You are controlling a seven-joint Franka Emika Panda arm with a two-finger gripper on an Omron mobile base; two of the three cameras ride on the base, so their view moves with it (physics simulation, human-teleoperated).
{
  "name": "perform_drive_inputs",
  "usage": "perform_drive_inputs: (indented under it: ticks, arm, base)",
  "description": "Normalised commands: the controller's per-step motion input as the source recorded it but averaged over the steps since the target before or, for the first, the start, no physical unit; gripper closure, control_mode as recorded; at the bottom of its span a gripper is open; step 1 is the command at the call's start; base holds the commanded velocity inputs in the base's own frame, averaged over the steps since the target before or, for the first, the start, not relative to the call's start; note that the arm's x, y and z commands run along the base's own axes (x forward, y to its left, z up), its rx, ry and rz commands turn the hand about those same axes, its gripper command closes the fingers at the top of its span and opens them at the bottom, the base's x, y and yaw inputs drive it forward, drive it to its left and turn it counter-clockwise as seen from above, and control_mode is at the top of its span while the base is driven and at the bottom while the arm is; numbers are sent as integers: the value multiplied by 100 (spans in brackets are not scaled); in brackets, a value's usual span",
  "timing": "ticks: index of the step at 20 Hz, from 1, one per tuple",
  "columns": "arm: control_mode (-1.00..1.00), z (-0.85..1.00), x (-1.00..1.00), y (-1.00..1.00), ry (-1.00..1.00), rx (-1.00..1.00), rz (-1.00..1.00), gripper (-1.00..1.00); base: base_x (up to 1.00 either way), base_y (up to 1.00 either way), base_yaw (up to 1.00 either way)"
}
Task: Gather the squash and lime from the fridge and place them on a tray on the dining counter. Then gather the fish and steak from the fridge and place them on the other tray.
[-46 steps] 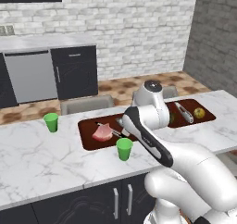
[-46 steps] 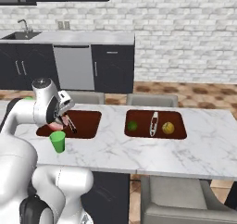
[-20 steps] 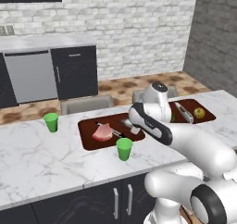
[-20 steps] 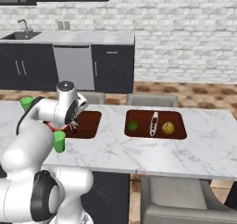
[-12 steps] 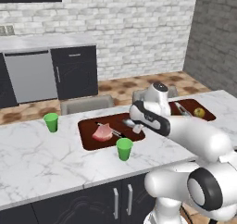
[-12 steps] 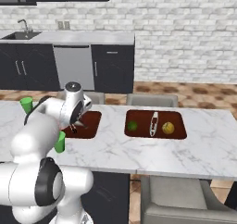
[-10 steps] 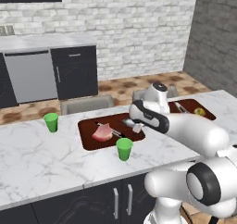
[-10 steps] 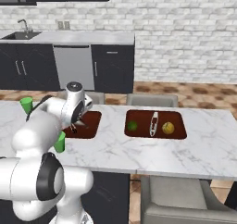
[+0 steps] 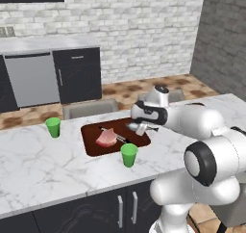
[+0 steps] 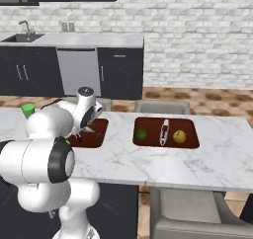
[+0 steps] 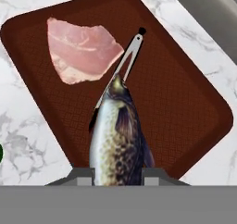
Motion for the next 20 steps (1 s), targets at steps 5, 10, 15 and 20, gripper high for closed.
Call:
perform_drive_inputs:
  ticks: [5,10,15,20]
  arm:
    - [-100,-25,31,0,1,0,4,100]
    - [-100,-26,27,1,0,0,5,100]
    - [-100,-26,25,15,0,0,5,100]
    - [-100,-21,22,11,0,0,5,100]
  base:
    - [0,0,0]
    - [0,0,0]
    - [0,0,0]
    - [0,0,0]
